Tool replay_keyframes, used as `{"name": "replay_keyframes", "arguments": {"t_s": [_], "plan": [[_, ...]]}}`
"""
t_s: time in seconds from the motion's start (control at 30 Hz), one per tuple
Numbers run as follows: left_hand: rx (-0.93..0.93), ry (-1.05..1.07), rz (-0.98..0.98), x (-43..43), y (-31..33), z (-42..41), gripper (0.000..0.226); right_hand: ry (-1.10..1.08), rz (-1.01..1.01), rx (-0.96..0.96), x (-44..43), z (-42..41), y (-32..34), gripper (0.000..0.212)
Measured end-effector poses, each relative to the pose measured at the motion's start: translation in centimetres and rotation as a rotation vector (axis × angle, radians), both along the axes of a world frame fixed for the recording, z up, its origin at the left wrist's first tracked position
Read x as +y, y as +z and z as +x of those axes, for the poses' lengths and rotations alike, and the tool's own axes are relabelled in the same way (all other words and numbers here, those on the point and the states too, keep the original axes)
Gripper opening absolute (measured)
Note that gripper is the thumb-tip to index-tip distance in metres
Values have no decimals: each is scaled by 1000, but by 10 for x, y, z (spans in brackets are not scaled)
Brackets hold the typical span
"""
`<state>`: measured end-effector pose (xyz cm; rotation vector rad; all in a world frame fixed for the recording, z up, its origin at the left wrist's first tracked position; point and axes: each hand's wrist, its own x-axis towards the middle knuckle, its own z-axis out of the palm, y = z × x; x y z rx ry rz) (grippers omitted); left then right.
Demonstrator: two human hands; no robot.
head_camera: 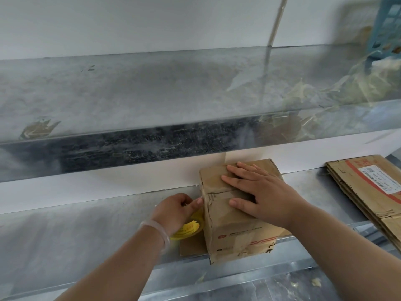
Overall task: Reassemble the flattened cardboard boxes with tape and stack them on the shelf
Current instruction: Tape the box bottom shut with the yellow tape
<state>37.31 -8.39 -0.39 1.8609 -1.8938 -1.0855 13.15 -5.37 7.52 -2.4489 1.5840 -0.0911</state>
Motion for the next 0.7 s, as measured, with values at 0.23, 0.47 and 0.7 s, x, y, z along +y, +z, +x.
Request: {"name": "replay_keyframes", "arguments": {"t_s": [0.23,0.47,0.7], "plan": [[143,-33,23,-1,9,-1,23,9,-34,6,-1,-1,-2,73],[383,48,-162,22,1,15,30,-81,-188,-114,0,-7,-14,70],[341,93,-274,22,-9,2,50,-545,-850,-617,17,-49,-29,27]]}}
